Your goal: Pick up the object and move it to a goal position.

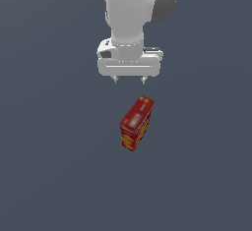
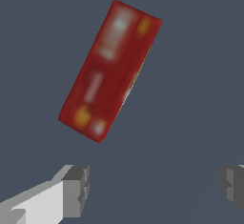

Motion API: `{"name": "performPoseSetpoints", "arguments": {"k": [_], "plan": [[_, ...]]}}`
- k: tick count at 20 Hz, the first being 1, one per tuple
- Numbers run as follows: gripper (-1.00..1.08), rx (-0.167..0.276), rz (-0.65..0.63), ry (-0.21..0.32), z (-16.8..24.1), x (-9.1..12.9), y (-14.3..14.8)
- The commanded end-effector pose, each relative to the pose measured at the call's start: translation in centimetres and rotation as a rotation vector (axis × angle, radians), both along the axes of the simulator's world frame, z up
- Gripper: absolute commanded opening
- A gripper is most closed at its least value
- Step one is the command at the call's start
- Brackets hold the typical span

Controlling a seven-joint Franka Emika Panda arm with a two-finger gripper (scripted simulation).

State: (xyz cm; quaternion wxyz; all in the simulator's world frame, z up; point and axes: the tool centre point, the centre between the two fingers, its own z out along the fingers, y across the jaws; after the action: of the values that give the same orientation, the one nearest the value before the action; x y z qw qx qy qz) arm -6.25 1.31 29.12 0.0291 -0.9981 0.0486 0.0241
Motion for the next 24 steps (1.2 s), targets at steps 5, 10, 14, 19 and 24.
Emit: {"name": "performPoseSetpoints", "arguments": {"k": [5,10,14,19,24], "plan": [[1.00,-0.019,-0.104,-0.004,-0.9,1.9,0.7],[1.00,-0.037,-0.207,-0.009,-2.0,3.8,1.5],[1.00,-0.049,-0.289,-0.015,-2.8,5.3,2.1],[1.00,-0.060,-0.371,-0.022,-3.8,6.7,2.8],[1.00,-0.066,-0.427,-0.027,-4.5,7.6,3.3]]}}
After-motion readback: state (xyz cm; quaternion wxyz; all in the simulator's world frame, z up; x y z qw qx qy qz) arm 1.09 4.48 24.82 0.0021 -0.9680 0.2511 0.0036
